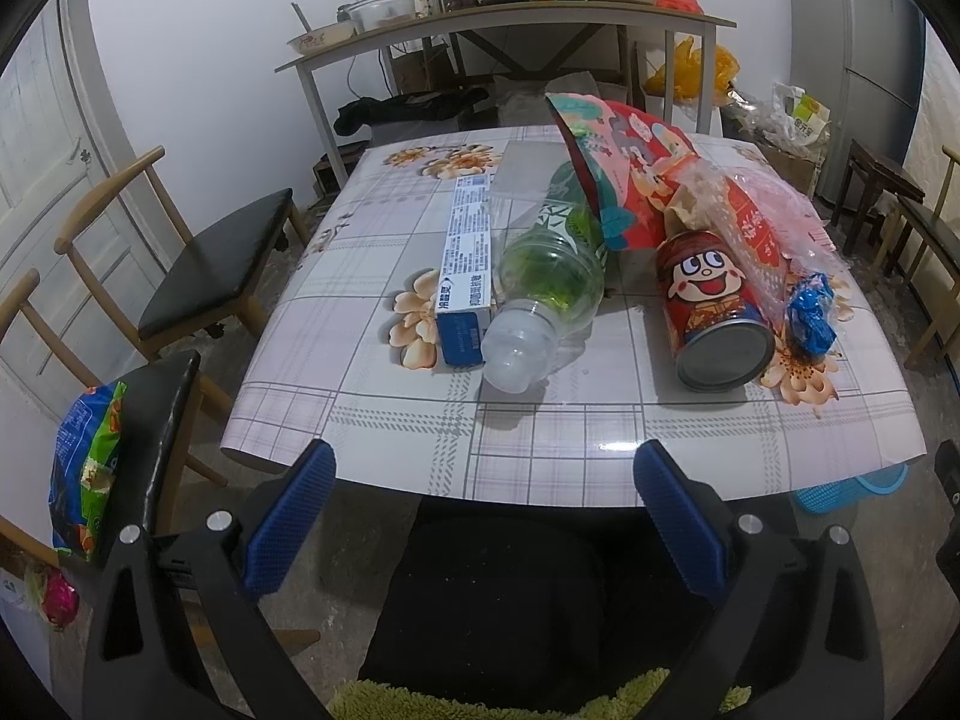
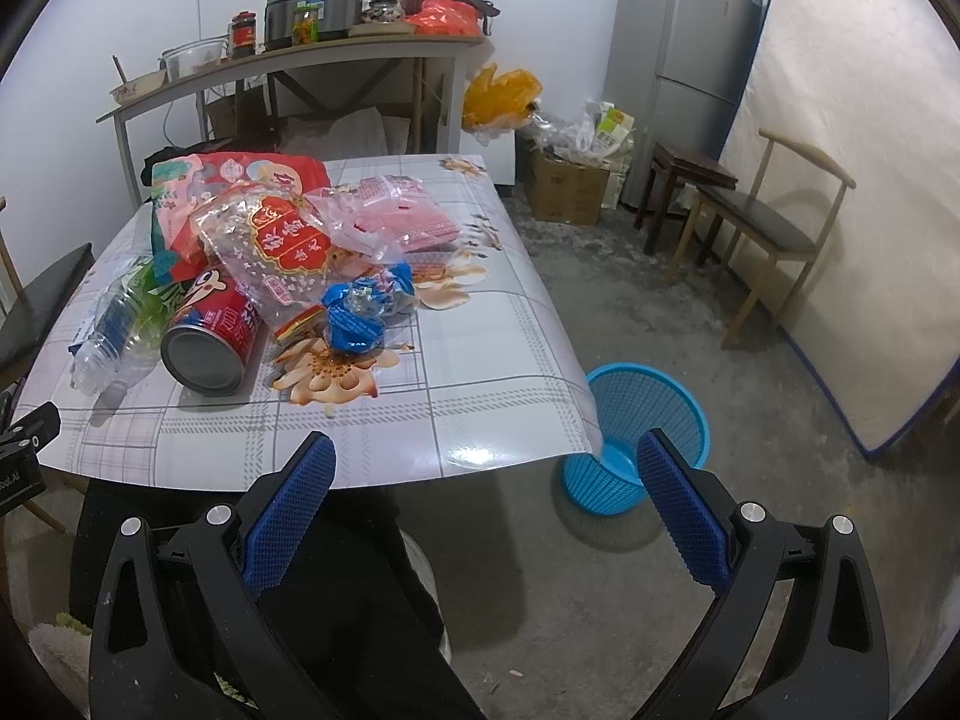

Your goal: Collect trash

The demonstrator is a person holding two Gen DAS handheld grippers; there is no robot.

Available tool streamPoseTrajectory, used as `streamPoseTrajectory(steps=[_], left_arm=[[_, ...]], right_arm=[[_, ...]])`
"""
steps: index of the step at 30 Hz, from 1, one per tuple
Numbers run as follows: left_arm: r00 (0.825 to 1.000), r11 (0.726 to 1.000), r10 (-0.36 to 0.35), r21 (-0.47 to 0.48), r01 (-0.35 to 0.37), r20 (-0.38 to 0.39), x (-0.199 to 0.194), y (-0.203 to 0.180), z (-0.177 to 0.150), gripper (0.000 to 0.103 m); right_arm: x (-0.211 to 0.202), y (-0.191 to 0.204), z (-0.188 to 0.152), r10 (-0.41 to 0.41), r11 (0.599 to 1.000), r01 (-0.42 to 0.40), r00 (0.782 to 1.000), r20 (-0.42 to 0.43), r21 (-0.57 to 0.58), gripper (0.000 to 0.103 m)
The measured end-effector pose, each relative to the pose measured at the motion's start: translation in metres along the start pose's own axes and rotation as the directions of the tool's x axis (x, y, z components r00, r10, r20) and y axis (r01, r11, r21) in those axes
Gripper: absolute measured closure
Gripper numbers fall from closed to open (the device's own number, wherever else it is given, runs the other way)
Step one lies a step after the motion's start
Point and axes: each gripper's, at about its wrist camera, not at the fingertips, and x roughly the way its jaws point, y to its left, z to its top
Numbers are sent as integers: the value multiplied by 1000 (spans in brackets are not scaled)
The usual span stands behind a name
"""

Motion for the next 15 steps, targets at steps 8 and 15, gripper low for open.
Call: streamPoseTrajectory(steps=[8, 15], left_arm=[[1000, 1000, 0, 0, 0, -3, 1, 1, -1, 5], [1000, 1000, 0, 1, 0, -5, 2, 2, -2, 5]], right_arm=[[0, 0, 1, 3, 1000, -3, 1000, -2, -1, 8], [-1, 1, 2, 5, 1000, -5, 1000, -1, 0, 8]])
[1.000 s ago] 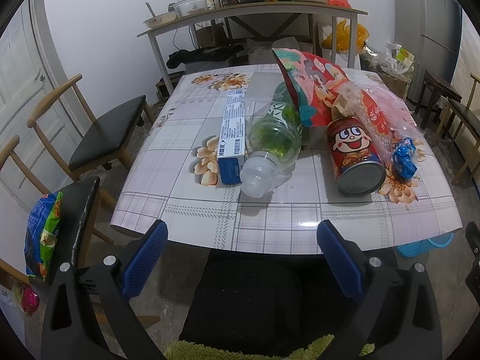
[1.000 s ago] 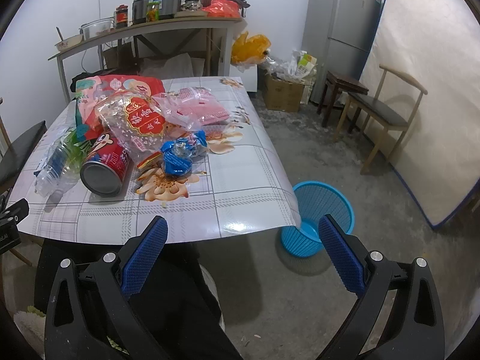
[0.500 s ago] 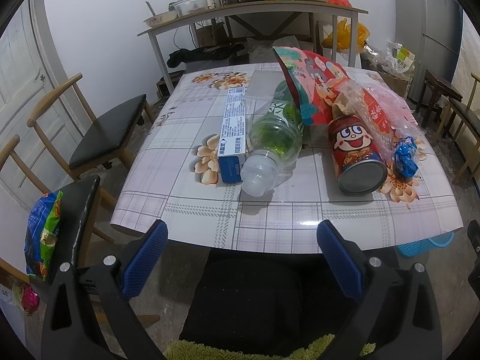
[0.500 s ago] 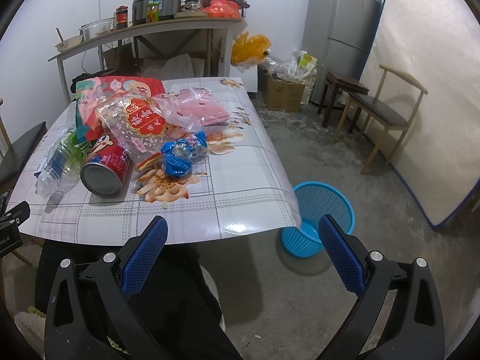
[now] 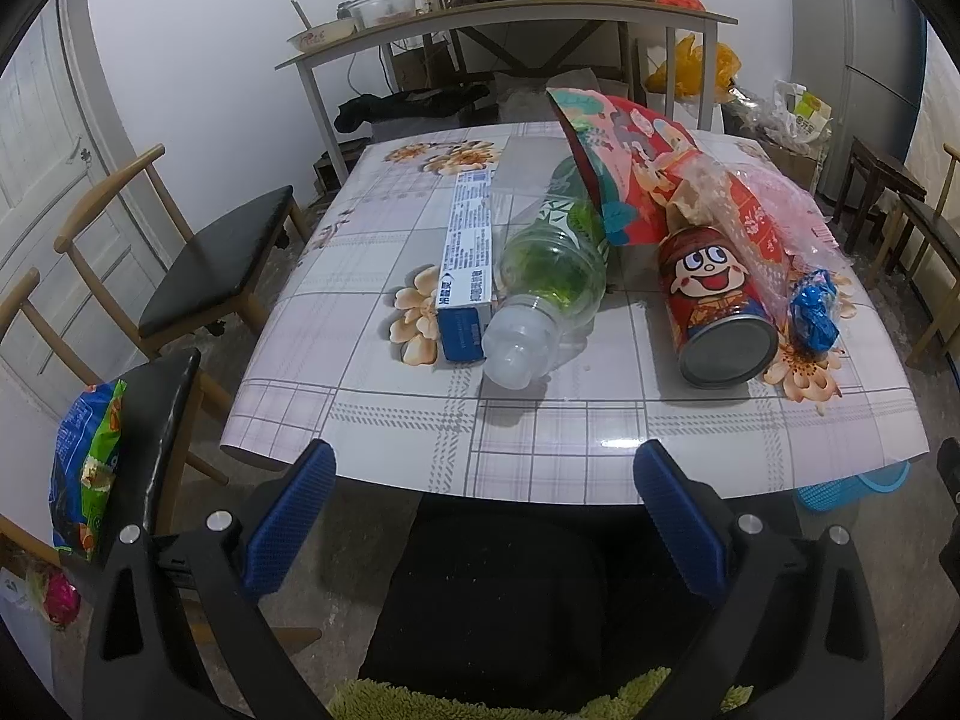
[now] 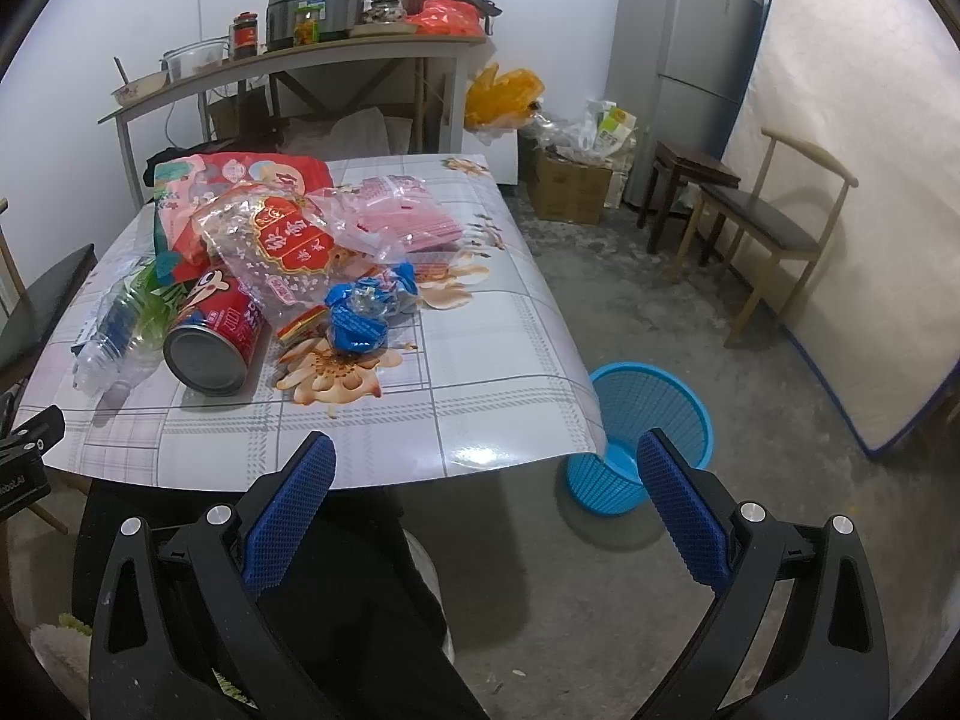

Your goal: Collect trash

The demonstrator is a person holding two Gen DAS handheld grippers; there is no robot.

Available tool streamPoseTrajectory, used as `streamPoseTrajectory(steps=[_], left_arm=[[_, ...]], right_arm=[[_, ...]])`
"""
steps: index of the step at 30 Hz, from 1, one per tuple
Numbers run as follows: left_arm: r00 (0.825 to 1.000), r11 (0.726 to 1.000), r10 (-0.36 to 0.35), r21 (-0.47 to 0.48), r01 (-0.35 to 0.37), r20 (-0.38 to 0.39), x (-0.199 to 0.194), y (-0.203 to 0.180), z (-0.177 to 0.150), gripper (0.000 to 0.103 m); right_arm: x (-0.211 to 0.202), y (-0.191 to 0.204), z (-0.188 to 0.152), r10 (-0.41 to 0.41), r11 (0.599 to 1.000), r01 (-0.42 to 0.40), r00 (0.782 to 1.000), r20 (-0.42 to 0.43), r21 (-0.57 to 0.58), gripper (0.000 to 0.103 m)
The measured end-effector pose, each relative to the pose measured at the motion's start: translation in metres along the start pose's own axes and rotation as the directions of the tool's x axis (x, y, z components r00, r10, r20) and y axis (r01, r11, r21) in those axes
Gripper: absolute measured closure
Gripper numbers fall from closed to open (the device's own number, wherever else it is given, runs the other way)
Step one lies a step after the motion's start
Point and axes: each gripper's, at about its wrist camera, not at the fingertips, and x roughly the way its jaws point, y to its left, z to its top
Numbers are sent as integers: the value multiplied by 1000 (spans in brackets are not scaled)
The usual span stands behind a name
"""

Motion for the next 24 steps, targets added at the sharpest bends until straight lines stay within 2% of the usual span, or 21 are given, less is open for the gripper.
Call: streamPoseTrajectory(steps=[24], left_arm=[[1000, 1000, 6, -3, -6, -22, 4, 0, -2, 6]], right_arm=[[0, 1, 0, 5, 1000, -5, 1000, -3, 3, 8]])
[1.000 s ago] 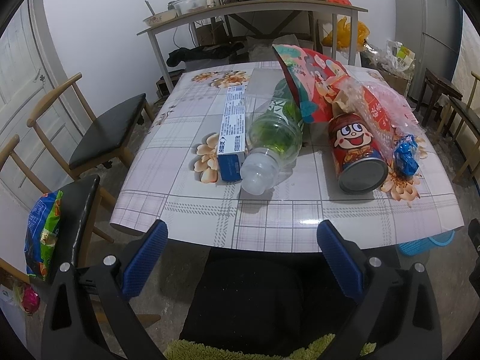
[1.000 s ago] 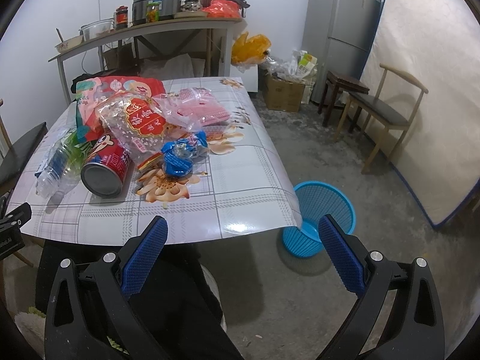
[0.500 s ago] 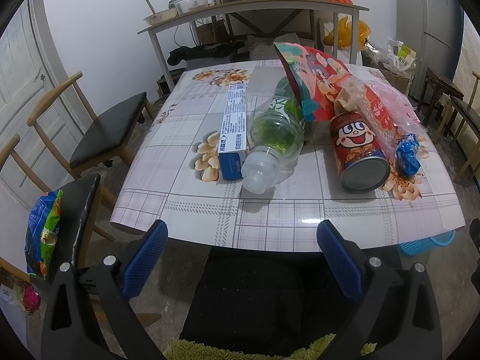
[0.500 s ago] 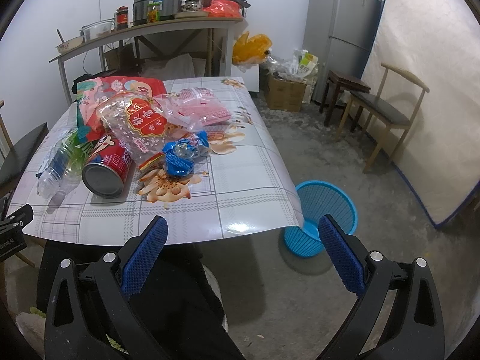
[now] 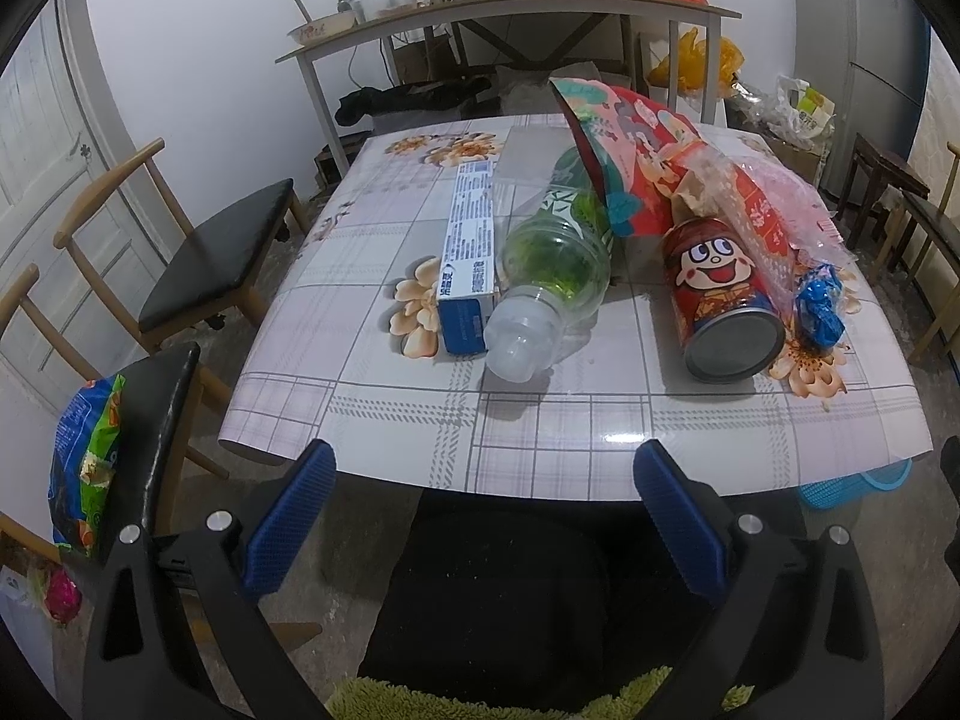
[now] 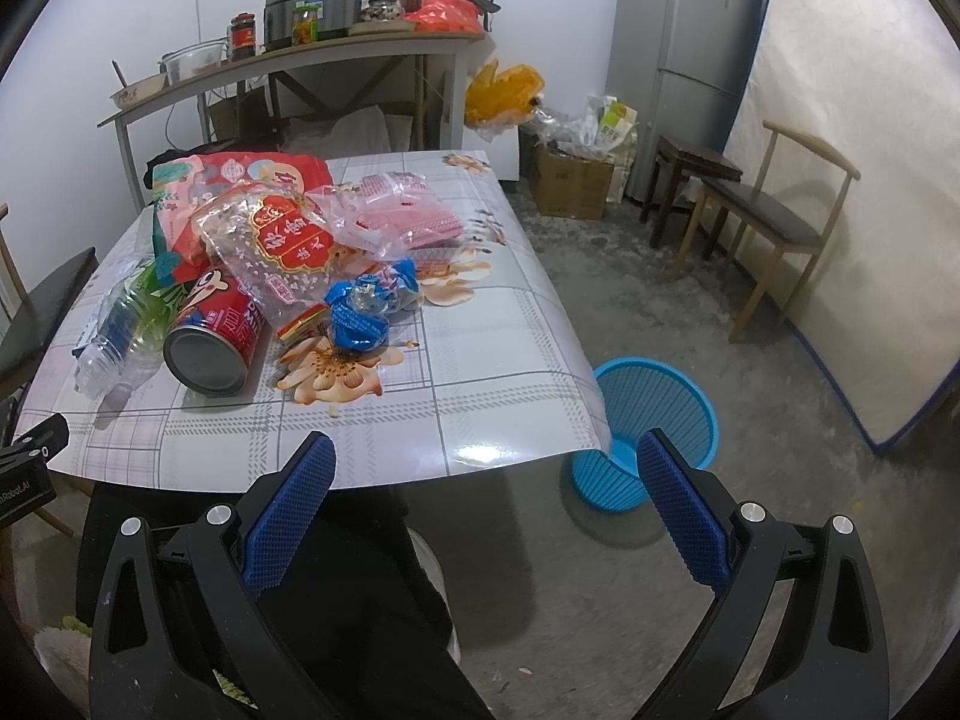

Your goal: Collect trash

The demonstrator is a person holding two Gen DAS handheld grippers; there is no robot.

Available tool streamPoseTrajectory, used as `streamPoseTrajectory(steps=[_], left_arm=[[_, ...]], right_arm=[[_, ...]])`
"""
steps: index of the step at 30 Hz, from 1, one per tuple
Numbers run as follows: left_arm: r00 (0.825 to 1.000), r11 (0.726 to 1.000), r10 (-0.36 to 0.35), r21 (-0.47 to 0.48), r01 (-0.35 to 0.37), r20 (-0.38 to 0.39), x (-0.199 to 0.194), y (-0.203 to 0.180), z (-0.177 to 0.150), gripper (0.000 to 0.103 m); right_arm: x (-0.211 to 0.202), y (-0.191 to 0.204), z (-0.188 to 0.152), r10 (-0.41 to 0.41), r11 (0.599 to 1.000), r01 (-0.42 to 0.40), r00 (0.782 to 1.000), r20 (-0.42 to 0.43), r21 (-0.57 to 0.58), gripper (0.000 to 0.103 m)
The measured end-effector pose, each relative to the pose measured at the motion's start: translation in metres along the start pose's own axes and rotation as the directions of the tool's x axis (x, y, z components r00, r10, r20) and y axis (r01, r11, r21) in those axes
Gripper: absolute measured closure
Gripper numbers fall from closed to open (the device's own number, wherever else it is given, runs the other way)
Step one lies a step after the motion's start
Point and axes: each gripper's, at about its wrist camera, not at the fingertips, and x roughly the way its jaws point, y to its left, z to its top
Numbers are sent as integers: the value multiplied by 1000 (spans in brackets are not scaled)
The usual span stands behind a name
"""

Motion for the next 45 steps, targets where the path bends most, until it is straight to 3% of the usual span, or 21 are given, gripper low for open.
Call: streamPoseTrajectory(steps=[13, 23, 29, 35, 37, 42, 45], left_arm=[[1000, 1000, -17, 1, 17, -4, 6, 5, 4, 5], [997, 999, -50, 8, 49, 53, 18, 25, 34, 6], [988, 992, -123, 20, 121, 95, 24, 35, 58, 5], [945, 961, -277, 67, 269, 173, 21, 35, 81, 6], [922, 944, -330, 95, 317, 204, 18, 31, 87, 6], [854, 889, -457, 165, 428, 249, 12, 13, 100, 5], [813, 852, -523, 193, 487, 255, 10, 4, 105, 5]], right_arm=[[4, 6, 2, 9, 1000, -9, 1000, -4, 2, 8], [16, 19, 37, 65, 998, -65, 998, 28, 11, 8], [23, 19, 57, 119, 992, -122, 990, 74, 32, 8], [37, 9, 79, 183, 977, -189, 981, 67, 96, 8], [48, 4, 92, 222, 967, -227, 974, 53, 118, 8], [87, 0, 138, 385, 917, -382, 923, 3, 113, 8], [127, 10, 165, 439, 898, -434, 897, -58, 77, 8]])
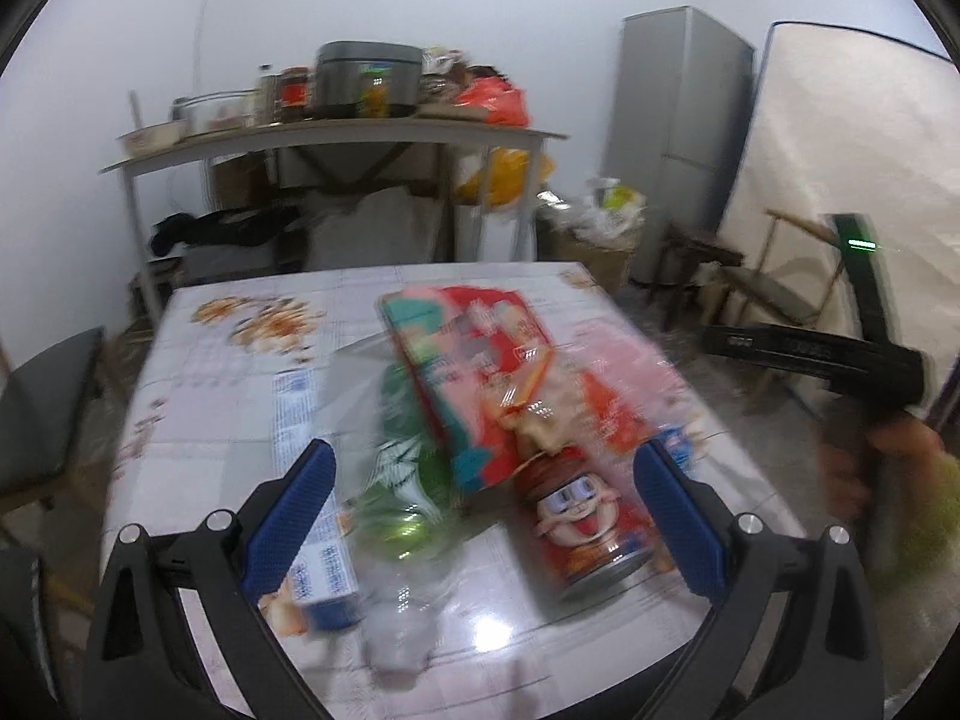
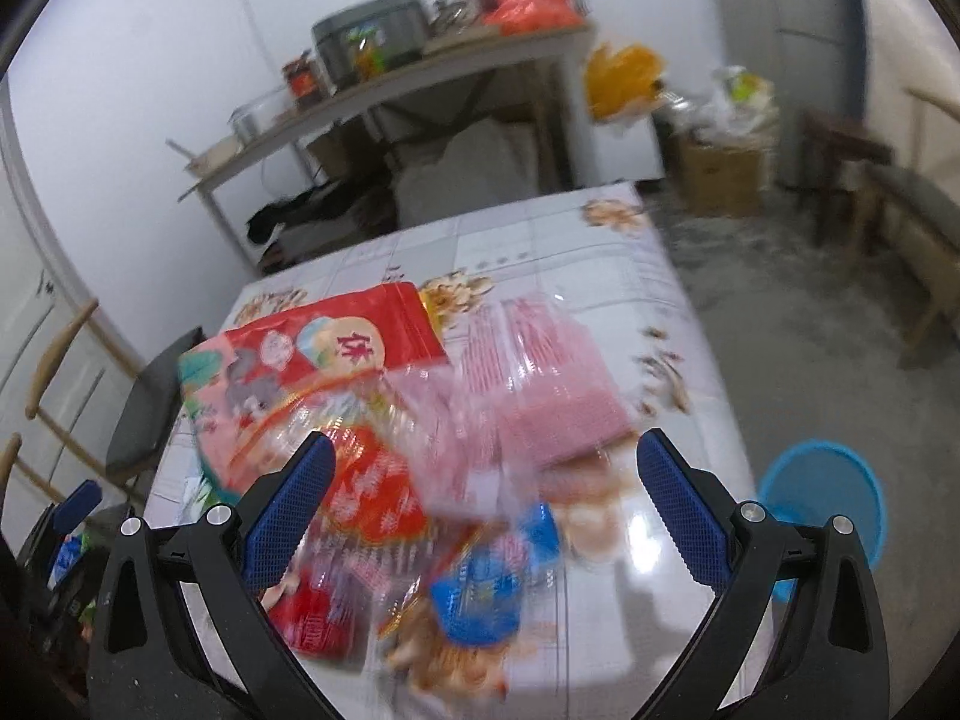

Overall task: Collect trash
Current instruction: 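Reach the right gripper into the pile and grasp the clear red-printed bag, then carry the clear bag with the right gripper over the blue wastebasket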

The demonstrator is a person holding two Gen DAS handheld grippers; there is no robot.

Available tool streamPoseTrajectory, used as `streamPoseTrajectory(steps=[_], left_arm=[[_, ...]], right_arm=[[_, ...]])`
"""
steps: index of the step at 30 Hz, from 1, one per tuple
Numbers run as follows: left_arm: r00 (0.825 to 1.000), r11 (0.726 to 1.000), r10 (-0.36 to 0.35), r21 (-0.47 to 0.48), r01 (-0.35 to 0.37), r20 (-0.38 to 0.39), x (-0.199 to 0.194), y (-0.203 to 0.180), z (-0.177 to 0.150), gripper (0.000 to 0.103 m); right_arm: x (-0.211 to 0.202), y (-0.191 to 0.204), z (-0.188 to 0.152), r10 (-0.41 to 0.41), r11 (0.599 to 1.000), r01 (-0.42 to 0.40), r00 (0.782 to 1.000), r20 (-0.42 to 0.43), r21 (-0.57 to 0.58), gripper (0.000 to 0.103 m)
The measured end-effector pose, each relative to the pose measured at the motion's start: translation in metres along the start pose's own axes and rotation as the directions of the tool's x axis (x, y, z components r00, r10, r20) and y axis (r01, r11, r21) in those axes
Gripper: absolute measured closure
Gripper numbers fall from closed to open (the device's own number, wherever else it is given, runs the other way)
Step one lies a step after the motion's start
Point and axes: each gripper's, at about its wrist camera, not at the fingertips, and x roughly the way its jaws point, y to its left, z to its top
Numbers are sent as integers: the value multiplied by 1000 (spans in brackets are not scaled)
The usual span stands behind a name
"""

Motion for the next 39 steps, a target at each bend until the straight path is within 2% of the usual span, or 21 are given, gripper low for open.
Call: streamPoseTrajectory(steps=[4, 8, 9, 13, 14, 17, 22, 28, 31, 35, 39], left_arm=[[1000, 999, -24, 29, 24, -9, 9, -9, 8, 6], [997, 997, -67, 29, 68, -40, 17, -12, 12, 6], [997, 997, -67, 37, 69, -47, 19, -14, 14, 6], [996, 996, -52, 65, 57, -77, 29, -19, 16, 6], [995, 996, -53, 66, 59, -83, 32, -19, 17, 6], [992, 995, -61, 69, 69, -107, 39, -21, 17, 6], [989, 990, -94, 93, 105, -114, 43, -30, 20, 8], [979, 969, -171, 162, 189, -114, 40, -57, 24, 17], [972, 953, -199, 208, 221, -123, 40, -74, 24, 21], [963, 938, -207, 245, 246, -175, 51, -95, 20, 27], [957, 929, -193, 272, 250, -217, 63, -108, 20, 34]], right_arm=[[55, -11, 28, 1, 1000, -2, 995, -101, -15, 8], [102, -17, 49, -9, 1000, 3, 979, -204, -31, 8], [109, -17, 51, -19, 999, 10, 974, -225, -40, 11], [122, -15, 53, -26, 998, 10, 962, -273, -60, 36], [122, -15, 53, -20, 998, 5, 962, -271, -56, 46], [113, -20, 51, 4, 999, -12, 968, -250, -30, 57], [98, -27, 52, 52, 999, -49, 976, -212, 22, 66], [77, -43, 52, 154, 984, -137, 976, -155, 116, 73], [57, -50, 54, 198, 971, -183, 976, -93, 151, 73], [22, -65, 52, 213, 959, -209, 977, -1, 193, 73], [2, -82, 35, 226, 941, -225, 974, 24, 255, 73]])
